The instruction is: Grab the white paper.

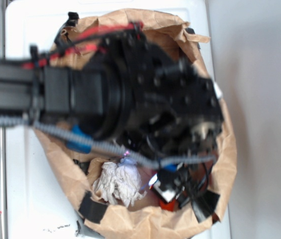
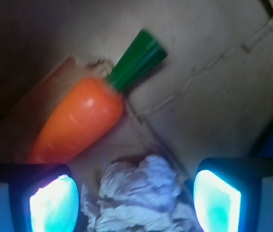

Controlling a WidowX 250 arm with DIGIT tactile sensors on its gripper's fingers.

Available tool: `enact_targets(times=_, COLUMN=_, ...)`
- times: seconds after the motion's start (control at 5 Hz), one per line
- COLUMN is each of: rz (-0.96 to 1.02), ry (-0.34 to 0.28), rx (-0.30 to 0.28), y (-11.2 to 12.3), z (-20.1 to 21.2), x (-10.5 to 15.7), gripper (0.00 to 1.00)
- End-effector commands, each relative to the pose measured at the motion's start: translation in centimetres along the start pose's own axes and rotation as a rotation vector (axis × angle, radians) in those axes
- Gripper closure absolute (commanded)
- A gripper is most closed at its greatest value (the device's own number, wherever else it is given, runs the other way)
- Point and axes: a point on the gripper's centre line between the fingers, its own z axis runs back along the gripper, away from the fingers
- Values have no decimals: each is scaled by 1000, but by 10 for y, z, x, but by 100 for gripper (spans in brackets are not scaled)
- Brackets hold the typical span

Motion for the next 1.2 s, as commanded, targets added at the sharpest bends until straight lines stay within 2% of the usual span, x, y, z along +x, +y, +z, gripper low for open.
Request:
enact_targets(times=0.0, rz=-124, ry=8, rx=102, y=6, z=-17, x=-34, gripper=0)
enact_targets(times=0.2, rz=-143, ry=-27, rx=114, y=17, z=-33, x=-32, gripper=0)
enact_targets(times=0.4, rz=-127, ry=-79, rx=93, y=25, z=-42, x=-25, gripper=100)
enact_targets(times=0.6, rz=-124, ry=-94, rx=84, y=30, z=-44, x=-34, gripper=100)
enact_targets(times=0.8, rz=-142, ry=-89, rx=29, y=34, z=-19, x=-27, gripper=100)
enact_targets(times=1.0, rz=-172, ry=-90, rx=-47, y=45, z=35, x=-18, gripper=100)
